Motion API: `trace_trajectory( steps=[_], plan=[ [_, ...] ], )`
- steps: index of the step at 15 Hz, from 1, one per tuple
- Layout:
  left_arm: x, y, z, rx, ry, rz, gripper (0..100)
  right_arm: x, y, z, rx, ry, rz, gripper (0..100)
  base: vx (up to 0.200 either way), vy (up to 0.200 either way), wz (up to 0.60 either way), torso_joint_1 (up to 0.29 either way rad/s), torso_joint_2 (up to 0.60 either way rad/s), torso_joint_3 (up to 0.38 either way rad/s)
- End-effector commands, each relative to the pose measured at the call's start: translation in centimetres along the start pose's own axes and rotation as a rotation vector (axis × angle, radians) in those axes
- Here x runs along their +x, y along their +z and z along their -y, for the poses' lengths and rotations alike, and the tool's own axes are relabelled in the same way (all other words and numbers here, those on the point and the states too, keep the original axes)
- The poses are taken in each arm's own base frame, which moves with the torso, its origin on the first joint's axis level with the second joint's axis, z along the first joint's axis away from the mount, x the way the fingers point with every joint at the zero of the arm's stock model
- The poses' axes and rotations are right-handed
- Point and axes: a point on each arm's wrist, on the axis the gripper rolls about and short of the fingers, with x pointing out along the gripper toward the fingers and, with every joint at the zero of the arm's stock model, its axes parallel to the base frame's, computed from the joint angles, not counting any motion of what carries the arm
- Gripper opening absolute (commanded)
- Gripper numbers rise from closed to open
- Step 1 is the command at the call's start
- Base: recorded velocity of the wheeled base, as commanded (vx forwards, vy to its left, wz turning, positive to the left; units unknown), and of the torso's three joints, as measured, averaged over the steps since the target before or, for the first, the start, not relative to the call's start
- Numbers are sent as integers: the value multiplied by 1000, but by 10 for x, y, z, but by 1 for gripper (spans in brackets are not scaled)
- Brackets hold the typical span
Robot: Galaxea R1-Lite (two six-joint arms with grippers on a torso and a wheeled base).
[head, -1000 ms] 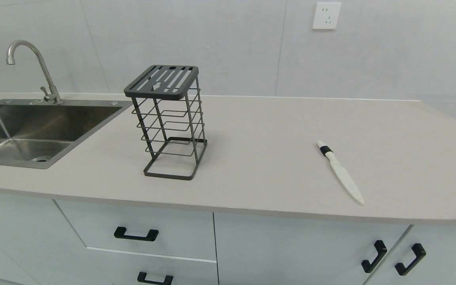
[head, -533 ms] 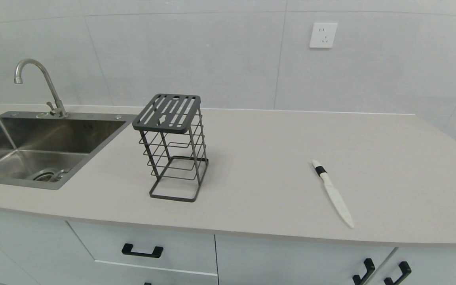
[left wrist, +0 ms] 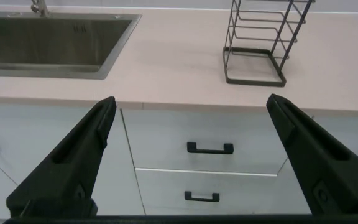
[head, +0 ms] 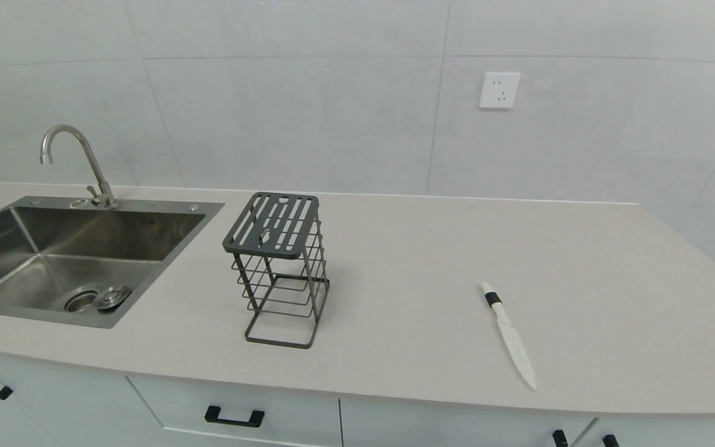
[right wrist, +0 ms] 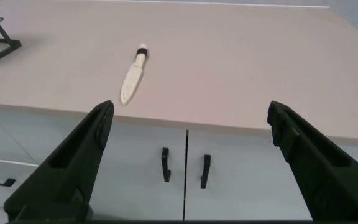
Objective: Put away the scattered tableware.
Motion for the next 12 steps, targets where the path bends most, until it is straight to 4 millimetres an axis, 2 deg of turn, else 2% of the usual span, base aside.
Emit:
trace_trajectory(
  steps=[1,6,11,12],
  plan=[
    [0,0,0,0,0,-1,100,0,0,0,0,1,-1,100,0,0,0,300,-608,-300],
    [0,0,0,4,2,-1,100,0,0,0,0,1,-1,100,0,0,0,258,-514,-258],
    [0,0,0,7,2,1,100,0,0,0,0,1,0,100,0,0,0,41,-80,-39],
    [0,0,0,6,2,-1,100,0,0,0,1,1,-1,100,0,0,-600,2,-2,2]
  ],
)
